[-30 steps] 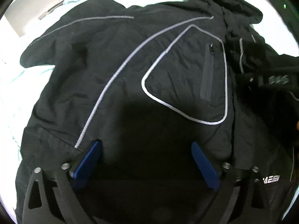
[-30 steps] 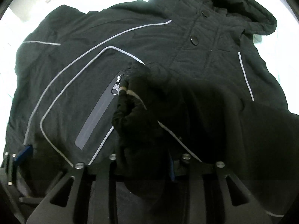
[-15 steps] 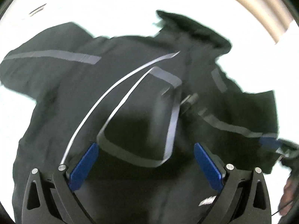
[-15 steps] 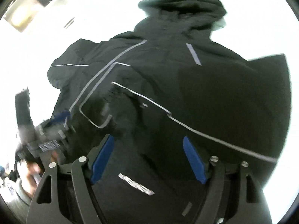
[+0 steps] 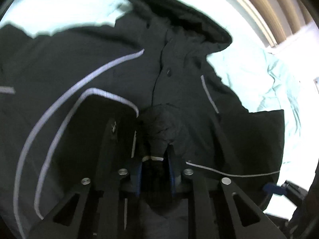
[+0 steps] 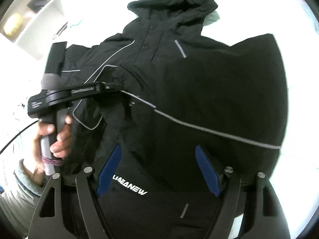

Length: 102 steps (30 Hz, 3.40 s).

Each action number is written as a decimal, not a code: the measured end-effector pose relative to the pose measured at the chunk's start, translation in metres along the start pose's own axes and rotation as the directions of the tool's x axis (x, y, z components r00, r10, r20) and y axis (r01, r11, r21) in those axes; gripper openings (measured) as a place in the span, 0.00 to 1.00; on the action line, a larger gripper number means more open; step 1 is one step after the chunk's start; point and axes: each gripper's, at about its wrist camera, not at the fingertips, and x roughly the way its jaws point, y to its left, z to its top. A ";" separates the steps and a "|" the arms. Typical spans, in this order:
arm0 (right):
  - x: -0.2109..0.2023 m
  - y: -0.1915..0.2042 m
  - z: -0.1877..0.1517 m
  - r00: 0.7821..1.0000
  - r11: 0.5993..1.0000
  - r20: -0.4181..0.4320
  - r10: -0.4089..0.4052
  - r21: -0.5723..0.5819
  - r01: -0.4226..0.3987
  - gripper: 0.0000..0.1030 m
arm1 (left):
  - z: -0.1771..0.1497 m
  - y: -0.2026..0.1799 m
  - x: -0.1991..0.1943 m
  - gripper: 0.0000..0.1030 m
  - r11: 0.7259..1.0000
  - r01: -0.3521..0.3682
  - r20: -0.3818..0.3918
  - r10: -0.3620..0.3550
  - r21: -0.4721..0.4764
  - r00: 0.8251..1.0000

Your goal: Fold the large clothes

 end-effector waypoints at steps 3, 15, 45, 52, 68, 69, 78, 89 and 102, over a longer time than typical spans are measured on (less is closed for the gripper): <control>-0.015 -0.006 0.005 0.998 1.000 0.051 -0.022 -0.002 0.022 0.77 | 0.011 0.004 -0.040 0.18 1.000 -0.023 0.090 0.023 0.006 0.996; 0.050 -0.046 0.025 0.988 0.982 -0.015 -0.153 0.110 0.154 0.77 | 0.016 0.127 -0.055 0.20 0.915 -0.382 -0.018 0.383 -0.132 0.924; 0.100 -0.004 0.004 0.976 0.984 -0.130 -0.176 0.003 0.178 0.75 | -0.041 0.019 -0.004 0.50 0.969 -0.246 -0.031 0.246 -0.015 0.969; 0.025 0.008 -0.048 0.996 0.996 -0.071 -0.046 0.070 0.051 0.75 | -0.090 -0.002 -0.100 0.50 0.975 -0.205 0.096 0.212 -0.083 0.972; -0.026 0.098 -0.121 0.999 0.991 -0.015 0.032 0.132 -0.030 0.75 | -0.153 0.106 -0.221 0.57 0.958 -0.180 0.149 0.216 -0.225 0.965; -0.026 0.111 -0.118 0.999 0.990 -0.007 0.039 0.135 -0.038 0.75 | -0.152 0.119 -0.229 0.57 0.955 -0.181 0.154 0.220 -0.233 0.963; 0.011 0.208 -0.094 0.997 0.985 -0.004 0.077 0.153 -0.076 0.75 | -0.128 0.252 -0.286 0.58 0.923 -0.192 0.200 0.269 -0.334 0.942; 0.038 0.232 -0.083 0.997 0.971 -0.062 -0.036 0.234 0.049 0.75 | -0.056 0.431 -0.290 0.59 0.845 -0.082 0.286 0.268 -0.529 0.920; 0.084 0.222 -0.071 0.976 0.950 -0.211 -0.063 0.285 0.123 0.75 | -0.004 0.545 -0.210 0.76 0.731 -0.015 0.253 0.256 -0.683 0.933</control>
